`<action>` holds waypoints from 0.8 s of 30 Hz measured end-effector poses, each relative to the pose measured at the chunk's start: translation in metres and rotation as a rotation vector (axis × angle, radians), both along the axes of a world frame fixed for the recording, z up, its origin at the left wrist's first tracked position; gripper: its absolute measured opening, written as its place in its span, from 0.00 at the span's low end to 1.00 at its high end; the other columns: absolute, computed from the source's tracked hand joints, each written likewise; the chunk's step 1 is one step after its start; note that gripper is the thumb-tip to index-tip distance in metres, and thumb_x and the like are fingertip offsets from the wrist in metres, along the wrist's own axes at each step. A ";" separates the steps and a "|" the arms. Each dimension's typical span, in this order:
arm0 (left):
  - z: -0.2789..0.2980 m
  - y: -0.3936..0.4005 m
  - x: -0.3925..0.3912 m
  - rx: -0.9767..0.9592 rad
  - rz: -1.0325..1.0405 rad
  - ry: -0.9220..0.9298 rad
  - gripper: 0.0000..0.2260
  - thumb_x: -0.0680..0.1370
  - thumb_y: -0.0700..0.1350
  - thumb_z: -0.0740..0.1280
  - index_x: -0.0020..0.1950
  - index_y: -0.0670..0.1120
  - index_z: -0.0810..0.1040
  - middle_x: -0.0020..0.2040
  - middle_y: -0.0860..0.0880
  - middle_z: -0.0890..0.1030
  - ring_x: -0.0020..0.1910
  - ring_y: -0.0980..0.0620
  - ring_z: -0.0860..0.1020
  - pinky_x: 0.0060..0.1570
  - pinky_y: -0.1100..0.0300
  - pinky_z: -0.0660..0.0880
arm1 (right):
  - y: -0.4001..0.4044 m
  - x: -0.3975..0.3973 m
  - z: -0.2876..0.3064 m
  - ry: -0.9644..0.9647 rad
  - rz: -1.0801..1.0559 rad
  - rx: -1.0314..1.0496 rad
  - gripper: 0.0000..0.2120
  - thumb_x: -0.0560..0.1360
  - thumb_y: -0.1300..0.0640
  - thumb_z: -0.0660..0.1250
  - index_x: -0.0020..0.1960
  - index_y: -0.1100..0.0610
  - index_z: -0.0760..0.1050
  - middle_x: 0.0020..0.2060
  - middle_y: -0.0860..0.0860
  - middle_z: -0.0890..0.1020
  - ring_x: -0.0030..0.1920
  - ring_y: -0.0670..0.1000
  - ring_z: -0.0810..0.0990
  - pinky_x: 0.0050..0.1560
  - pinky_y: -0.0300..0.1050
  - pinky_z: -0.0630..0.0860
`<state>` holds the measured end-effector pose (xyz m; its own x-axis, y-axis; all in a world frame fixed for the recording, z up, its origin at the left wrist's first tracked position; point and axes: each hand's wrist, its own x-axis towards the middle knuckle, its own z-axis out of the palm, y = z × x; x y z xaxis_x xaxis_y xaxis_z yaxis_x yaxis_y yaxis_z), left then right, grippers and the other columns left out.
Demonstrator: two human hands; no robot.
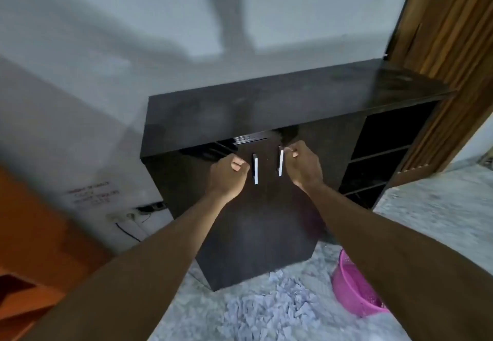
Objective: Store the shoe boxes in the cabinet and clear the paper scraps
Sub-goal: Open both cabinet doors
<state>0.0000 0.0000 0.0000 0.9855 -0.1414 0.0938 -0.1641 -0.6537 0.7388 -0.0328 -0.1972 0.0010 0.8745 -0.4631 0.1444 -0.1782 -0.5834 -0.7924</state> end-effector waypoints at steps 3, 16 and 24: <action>-0.008 -0.030 0.007 -0.049 0.079 0.080 0.06 0.79 0.51 0.65 0.49 0.53 0.81 0.46 0.55 0.83 0.50 0.53 0.81 0.47 0.61 0.73 | -0.010 0.024 -0.008 0.071 0.027 0.009 0.16 0.83 0.46 0.59 0.60 0.58 0.76 0.58 0.56 0.84 0.61 0.60 0.81 0.56 0.51 0.76; -0.034 -0.080 0.018 -0.211 0.258 0.220 0.18 0.85 0.54 0.58 0.56 0.43 0.81 0.53 0.45 0.84 0.51 0.47 0.82 0.46 0.57 0.77 | -0.038 0.074 -0.039 0.259 0.265 0.194 0.20 0.87 0.47 0.53 0.65 0.62 0.72 0.60 0.61 0.81 0.60 0.64 0.79 0.62 0.57 0.77; -0.050 -0.078 -0.027 -0.242 0.331 0.094 0.20 0.84 0.55 0.61 0.43 0.41 0.79 0.40 0.53 0.82 0.38 0.58 0.78 0.33 0.77 0.68 | -0.033 0.074 -0.044 0.207 0.254 0.179 0.21 0.87 0.47 0.52 0.65 0.64 0.71 0.60 0.63 0.79 0.59 0.65 0.80 0.60 0.63 0.78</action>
<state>-0.0266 -0.0781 -0.0504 0.9798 0.1998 -0.0070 0.1012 -0.4656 0.8792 0.0413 -0.2300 -0.0432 0.9669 -0.2296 -0.1113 -0.2129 -0.4853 -0.8481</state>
